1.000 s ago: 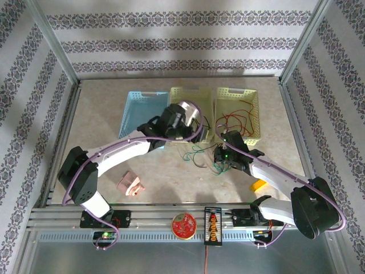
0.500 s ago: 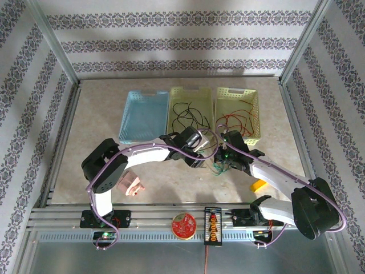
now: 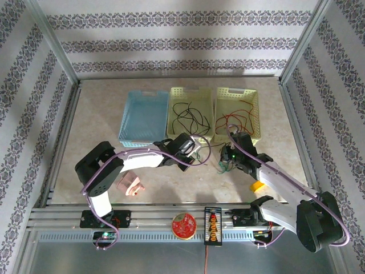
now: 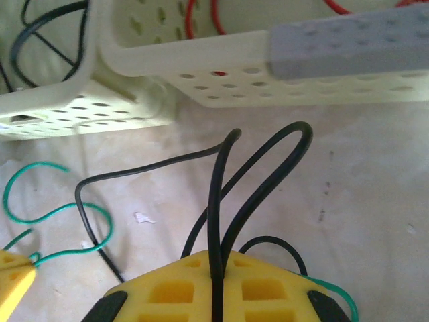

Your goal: Untangle the cables

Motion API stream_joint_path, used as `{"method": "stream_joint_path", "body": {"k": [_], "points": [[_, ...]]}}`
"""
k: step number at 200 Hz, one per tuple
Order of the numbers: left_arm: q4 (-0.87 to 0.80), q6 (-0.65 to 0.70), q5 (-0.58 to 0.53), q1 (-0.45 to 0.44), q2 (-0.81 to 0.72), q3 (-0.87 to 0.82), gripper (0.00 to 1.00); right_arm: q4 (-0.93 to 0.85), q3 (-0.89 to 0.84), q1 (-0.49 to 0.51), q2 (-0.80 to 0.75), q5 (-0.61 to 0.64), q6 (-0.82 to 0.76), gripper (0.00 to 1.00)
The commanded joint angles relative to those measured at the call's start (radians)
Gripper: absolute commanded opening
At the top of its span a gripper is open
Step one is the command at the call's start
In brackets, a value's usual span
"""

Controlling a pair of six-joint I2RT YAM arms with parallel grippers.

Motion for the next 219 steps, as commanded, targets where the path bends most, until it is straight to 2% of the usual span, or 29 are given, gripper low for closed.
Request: {"method": "stream_joint_path", "body": {"k": [1,56,78,106,148,164,181,219], "points": [[-0.052,-0.032,-0.031,0.0,-0.034,-0.063,0.0,-0.013,-0.02,-0.024,-0.019,0.021,0.037,0.08],[-0.105,0.003,-0.036,0.012,-0.103,-0.136,0.0,-0.02,-0.043,-0.076,-0.068,0.053,0.08,0.09],[-0.118,0.008,-0.052,0.034,-0.131,-0.158,0.0,-0.047,-0.058,-0.11,-0.108,0.104,0.114,0.09],[-0.101,0.01,-0.039,0.055,-0.164,-0.169,0.0,-0.045,-0.087,-0.158,-0.145,0.087,0.132,0.1],[-0.06,0.013,0.035,0.055,-0.158,-0.13,0.0,-0.042,-0.091,-0.161,-0.135,0.036,0.106,0.1],[-0.039,0.021,0.054,0.055,-0.159,-0.123,0.09,-0.042,-0.085,-0.158,-0.123,0.009,0.083,0.1],[-0.019,0.022,0.064,0.055,-0.161,-0.122,0.1,-0.052,-0.073,-0.153,-0.118,-0.007,0.056,0.11],[-0.012,0.02,0.08,0.055,-0.13,-0.113,0.09,-0.133,-0.047,-0.152,-0.2,0.16,0.057,0.11]]}}
